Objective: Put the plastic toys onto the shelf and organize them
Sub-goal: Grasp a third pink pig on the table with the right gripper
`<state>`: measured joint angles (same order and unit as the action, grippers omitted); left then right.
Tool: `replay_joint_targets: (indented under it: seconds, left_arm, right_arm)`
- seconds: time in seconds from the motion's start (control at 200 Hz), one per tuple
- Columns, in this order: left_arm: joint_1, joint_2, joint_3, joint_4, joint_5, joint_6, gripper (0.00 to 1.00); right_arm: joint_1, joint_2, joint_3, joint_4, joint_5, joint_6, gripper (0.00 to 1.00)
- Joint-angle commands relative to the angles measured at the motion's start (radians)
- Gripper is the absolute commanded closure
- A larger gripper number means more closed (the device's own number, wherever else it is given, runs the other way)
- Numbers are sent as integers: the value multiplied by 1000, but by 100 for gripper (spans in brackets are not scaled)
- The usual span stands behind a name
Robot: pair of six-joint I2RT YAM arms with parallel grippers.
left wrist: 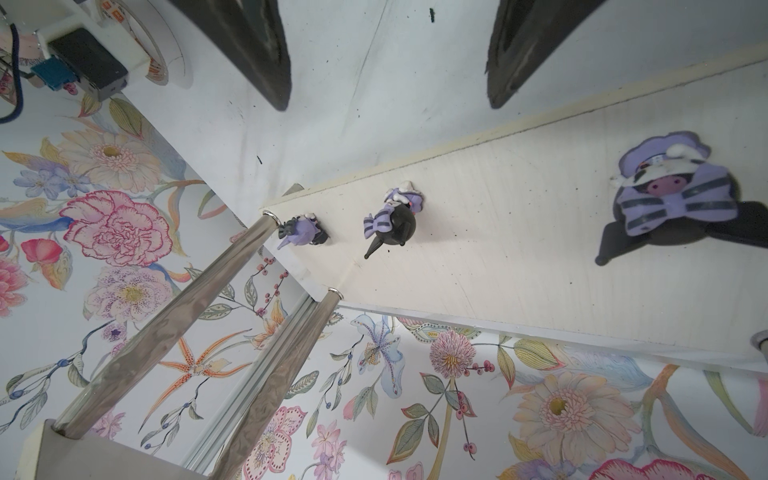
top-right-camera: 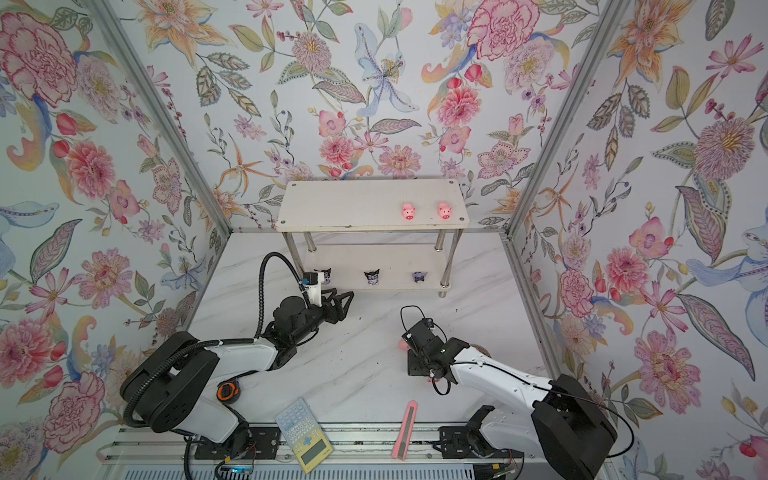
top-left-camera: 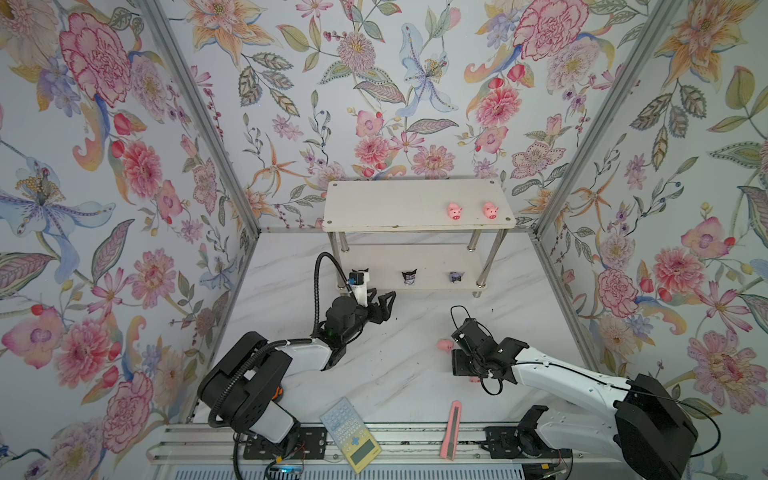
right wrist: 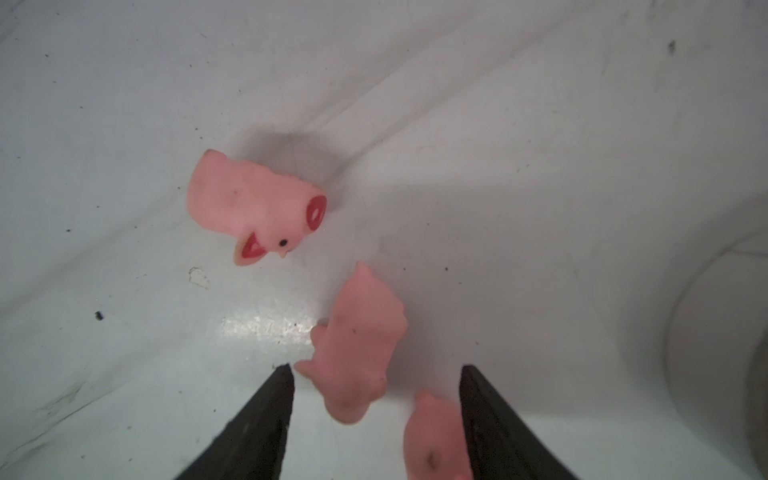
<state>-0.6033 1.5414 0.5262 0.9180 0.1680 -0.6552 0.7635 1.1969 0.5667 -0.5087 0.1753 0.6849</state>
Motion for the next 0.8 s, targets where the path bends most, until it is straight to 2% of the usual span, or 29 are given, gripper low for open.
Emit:
replay_joint_targets:
  seconds: [0.0,0.12,0.275,0.39,0.54,0.616,0.796]
  left_arm:
    - [-14,-3,29,-5,-19,0,24]
    - [-15,-1,34,-7,-16,-1,24]
    - [-15,1,38,-8,-15,0,24]
    - [-15,5,42,-8,-12,0,24]
    - [-16,10,46,-8,-10,-1,24]
    - [-14,12,47,-5,-9,-2,24]
    - [-16,13,48,2,-5,-10,24]
  right_arm:
    - [-3,5,7,32,29,-35,41]
    - [-6,3,-9,81,0,-49,57]
    - [-4,-10,-39,146,-82,-34,69]
    - [-3,-25,-53,151,-101,-13,79]
    - [3,-70,-63,158,-128,7,83]
    - [6,-90,-70,200,-183,7,83]
    - [56,-60,-136,555,-424,56,86]
